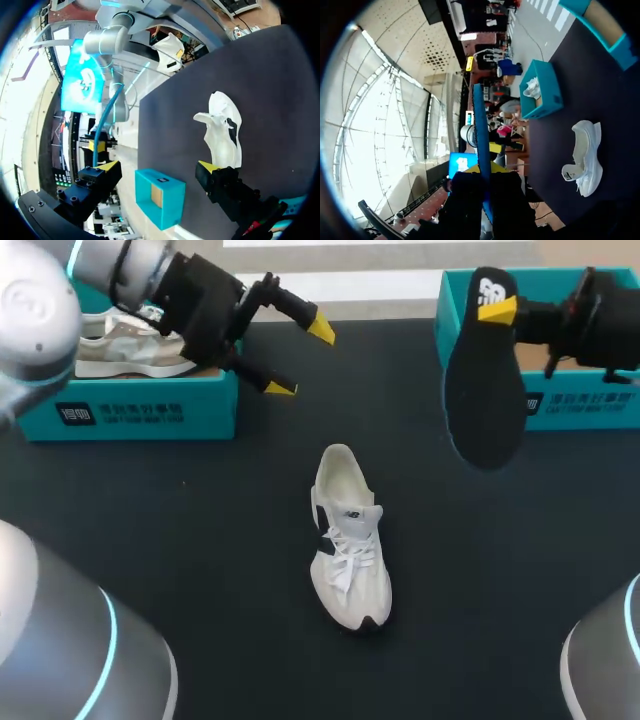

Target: Take the shoe out of the shoebox, open the shoe tongue, remove and reinsert the insole, then place the shoe into the shoebox

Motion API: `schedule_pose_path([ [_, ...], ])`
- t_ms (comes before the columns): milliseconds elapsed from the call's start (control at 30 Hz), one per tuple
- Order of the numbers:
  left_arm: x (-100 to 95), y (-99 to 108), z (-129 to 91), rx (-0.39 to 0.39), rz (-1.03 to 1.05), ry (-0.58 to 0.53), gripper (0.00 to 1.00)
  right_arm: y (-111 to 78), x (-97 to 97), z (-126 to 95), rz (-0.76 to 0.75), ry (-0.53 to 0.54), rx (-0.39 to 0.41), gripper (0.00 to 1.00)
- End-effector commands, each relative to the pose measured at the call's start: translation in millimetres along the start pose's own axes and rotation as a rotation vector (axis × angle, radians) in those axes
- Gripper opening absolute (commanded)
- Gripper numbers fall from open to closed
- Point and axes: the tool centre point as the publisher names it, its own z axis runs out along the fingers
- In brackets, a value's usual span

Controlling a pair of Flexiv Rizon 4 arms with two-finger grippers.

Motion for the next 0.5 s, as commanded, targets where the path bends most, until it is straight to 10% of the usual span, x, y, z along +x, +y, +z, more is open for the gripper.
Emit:
schedule_pose_path([
  [33, -3.2, -8.6, 6.9, -0.042, 0.023, -0.272, 1.0, 43.7, -10.6, 26.1, 0.028, 0.021, 0.141, 0.0],
  [500, -37.0, -13.2, 21.3, -0.071, 0.088, -0.412, 1.0, 59.9, -26.6, 66.8, 0.122, 0.005, 0.203, 0.0],
])
